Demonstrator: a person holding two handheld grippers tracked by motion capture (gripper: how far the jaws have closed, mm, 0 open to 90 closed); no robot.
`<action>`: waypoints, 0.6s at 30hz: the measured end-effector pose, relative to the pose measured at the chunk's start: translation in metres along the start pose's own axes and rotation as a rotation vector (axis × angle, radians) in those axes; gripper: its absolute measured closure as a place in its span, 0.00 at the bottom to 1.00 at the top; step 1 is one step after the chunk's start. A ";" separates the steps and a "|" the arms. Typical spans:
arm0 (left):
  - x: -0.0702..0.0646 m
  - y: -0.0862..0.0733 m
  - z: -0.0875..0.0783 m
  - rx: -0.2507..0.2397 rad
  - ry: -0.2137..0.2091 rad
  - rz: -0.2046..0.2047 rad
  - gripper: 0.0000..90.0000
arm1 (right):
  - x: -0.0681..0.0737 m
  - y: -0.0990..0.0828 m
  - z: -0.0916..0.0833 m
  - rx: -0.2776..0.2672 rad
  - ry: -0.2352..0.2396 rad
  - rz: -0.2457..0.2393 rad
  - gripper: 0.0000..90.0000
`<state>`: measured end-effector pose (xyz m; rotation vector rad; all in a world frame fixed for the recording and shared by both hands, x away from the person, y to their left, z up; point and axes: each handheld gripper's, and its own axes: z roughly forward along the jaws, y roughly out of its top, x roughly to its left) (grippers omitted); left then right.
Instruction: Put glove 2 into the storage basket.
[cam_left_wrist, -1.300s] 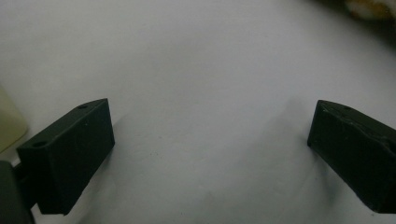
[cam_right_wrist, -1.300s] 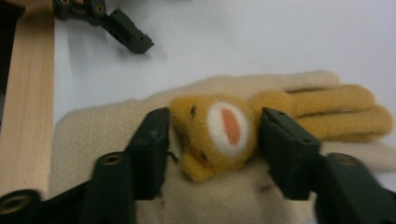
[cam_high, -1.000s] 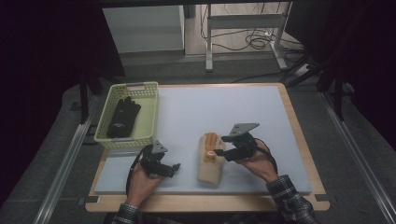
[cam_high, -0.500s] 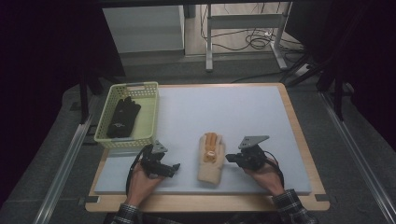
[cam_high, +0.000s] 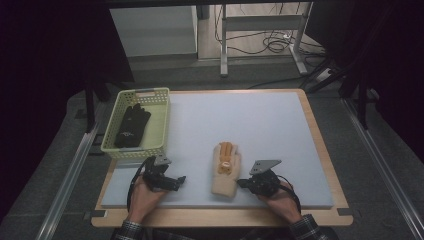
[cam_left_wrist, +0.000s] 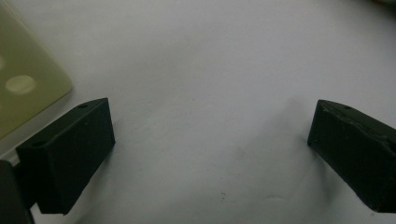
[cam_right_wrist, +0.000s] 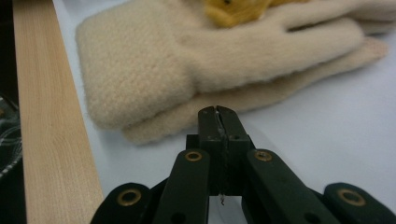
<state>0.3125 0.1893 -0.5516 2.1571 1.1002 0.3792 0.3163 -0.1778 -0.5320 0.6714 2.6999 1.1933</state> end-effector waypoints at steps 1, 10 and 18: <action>0.000 0.000 0.000 0.002 -0.001 0.001 0.00 | 0.001 0.001 0.001 -0.004 0.002 0.002 0.98; 0.005 -0.003 -0.003 -0.002 -0.018 0.023 0.00 | 0.009 0.010 0.015 -0.007 0.013 -0.015 0.98; 0.011 -0.007 -0.007 -0.003 -0.028 0.043 0.02 | 0.014 0.025 0.033 -0.015 -0.003 -0.026 0.98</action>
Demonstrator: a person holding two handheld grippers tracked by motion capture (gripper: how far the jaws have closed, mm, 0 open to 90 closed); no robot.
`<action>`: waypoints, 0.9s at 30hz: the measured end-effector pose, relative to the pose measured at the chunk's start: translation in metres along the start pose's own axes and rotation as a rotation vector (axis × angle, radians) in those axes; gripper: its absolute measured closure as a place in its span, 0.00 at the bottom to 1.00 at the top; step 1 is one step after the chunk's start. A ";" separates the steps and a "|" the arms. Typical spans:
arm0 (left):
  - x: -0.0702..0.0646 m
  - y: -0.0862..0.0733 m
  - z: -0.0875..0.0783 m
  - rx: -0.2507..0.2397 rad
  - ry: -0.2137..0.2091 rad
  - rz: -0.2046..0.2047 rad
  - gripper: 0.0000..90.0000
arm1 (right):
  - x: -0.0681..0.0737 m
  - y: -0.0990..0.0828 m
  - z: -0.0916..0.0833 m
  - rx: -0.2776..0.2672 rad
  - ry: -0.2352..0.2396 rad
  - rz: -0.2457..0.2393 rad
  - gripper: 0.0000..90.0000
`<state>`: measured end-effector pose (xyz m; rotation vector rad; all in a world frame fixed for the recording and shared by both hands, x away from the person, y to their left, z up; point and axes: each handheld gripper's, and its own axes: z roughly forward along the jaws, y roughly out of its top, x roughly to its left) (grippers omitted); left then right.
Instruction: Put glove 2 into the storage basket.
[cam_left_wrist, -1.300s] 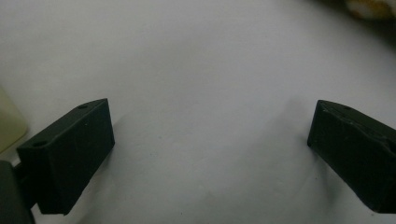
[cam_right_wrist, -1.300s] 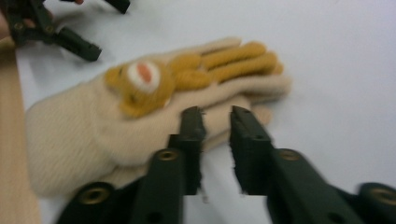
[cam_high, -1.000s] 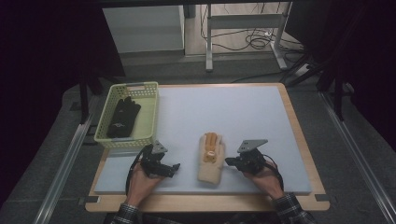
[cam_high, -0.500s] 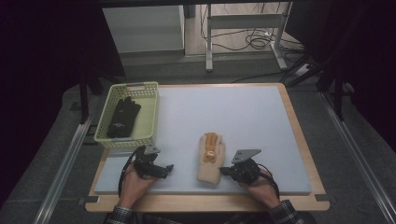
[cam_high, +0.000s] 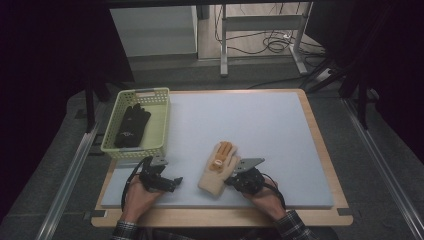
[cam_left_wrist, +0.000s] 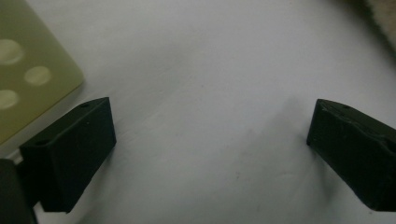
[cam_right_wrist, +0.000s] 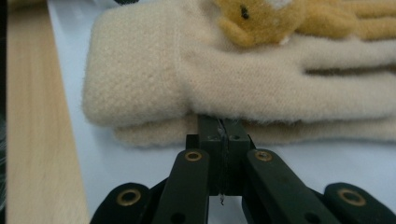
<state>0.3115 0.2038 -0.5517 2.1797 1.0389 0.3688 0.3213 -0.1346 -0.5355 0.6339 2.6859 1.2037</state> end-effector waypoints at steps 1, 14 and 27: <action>0.001 -0.001 -0.001 0.004 0.003 -0.006 0.03 | 0.001 0.002 0.003 -0.001 -0.004 -0.002 0.98; 0.004 -0.004 -0.002 -0.005 0.001 0.000 0.02 | 0.006 0.021 0.025 0.001 -0.047 -0.029 0.94; 0.004 -0.004 -0.002 -0.008 -0.002 -0.002 0.02 | -0.019 0.007 -0.021 -0.036 -0.155 0.011 0.71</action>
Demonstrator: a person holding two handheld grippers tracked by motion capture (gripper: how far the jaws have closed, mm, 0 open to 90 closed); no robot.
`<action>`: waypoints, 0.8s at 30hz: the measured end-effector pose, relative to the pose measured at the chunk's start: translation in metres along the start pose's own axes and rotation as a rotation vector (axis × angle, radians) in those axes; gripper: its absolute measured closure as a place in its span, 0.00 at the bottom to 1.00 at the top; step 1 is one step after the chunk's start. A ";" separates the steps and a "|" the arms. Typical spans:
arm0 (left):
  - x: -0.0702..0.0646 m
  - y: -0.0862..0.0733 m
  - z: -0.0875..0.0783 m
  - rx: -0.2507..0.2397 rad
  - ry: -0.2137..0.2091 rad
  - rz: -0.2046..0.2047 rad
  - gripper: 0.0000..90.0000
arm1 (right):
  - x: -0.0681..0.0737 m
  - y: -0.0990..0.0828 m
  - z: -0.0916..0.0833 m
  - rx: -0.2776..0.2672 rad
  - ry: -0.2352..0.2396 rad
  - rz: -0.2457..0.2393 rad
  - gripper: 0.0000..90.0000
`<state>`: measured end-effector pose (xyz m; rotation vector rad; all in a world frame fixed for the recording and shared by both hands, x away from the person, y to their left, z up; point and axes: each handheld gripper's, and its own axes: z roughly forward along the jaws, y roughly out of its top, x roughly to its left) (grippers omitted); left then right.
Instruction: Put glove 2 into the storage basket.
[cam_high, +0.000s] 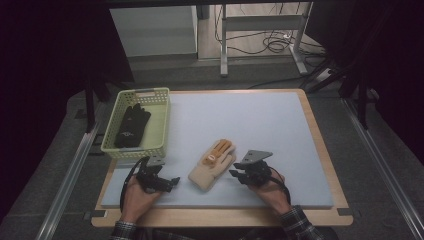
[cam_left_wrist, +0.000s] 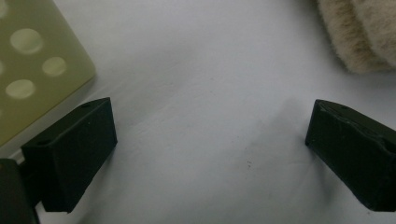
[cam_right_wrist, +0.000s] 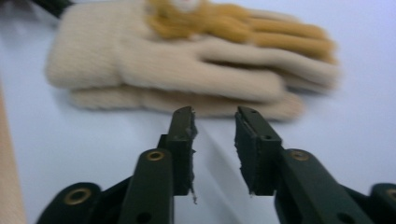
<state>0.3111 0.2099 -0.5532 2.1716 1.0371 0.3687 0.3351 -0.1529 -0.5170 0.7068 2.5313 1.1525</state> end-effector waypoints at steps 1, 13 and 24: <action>0.000 0.000 0.000 0.000 0.000 0.000 0.02 | -0.003 -0.001 -0.003 0.000 -0.010 0.005 0.69; 0.000 0.000 0.000 0.000 -0.005 -0.004 0.02 | -0.051 -0.033 -0.036 0.038 -0.187 0.121 0.32; 0.002 -0.001 -0.001 -0.007 -0.025 -0.025 0.02 | -0.075 -0.056 -0.039 0.073 -0.219 0.198 0.17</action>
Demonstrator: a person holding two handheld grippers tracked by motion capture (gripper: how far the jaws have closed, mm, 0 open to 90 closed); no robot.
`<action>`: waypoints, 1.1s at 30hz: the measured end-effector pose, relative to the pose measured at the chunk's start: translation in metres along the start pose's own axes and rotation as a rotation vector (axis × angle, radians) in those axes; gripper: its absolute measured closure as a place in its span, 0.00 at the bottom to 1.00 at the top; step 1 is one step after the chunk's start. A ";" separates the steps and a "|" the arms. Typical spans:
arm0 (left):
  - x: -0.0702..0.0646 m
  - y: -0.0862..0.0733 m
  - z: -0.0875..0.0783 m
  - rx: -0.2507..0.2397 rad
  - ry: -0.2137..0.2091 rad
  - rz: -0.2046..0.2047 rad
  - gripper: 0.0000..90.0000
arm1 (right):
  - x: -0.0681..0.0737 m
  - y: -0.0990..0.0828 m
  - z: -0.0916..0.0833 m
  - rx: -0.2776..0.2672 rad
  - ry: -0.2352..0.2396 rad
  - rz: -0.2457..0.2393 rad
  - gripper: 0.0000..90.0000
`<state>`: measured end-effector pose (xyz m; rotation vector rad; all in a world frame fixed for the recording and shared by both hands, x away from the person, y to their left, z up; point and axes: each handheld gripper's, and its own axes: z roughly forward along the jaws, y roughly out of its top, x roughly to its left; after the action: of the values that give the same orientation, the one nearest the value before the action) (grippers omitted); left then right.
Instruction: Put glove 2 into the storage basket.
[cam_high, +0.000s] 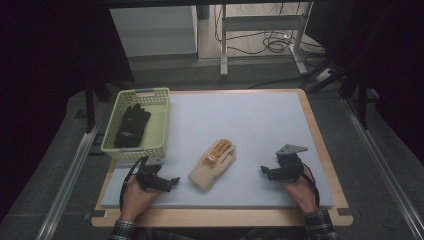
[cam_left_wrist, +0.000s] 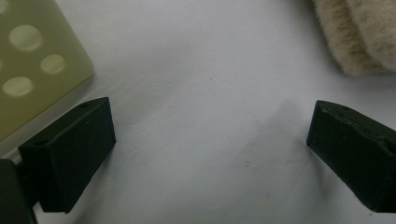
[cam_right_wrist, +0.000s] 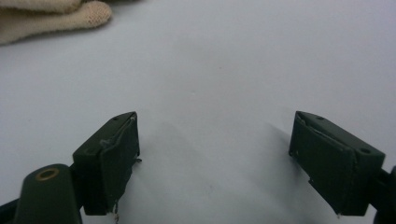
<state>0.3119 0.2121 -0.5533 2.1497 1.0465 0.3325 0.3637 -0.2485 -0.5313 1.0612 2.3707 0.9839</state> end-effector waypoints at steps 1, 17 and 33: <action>0.000 0.000 0.000 -0.002 0.000 -0.003 0.02 | 0.001 0.000 0.000 0.001 -0.007 -0.005 0.16; -0.020 0.012 -0.009 -0.013 -0.035 -0.026 0.02 | 0.001 -0.001 0.001 -0.002 -0.016 -0.005 0.15; -0.061 0.071 0.011 -0.017 -0.096 0.019 0.00 | 0.001 -0.001 0.001 -0.003 -0.015 -0.005 0.15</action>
<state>0.3195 0.1301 -0.5073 2.1399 0.9665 0.2436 0.3629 -0.2480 -0.5325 1.0575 2.3577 0.9743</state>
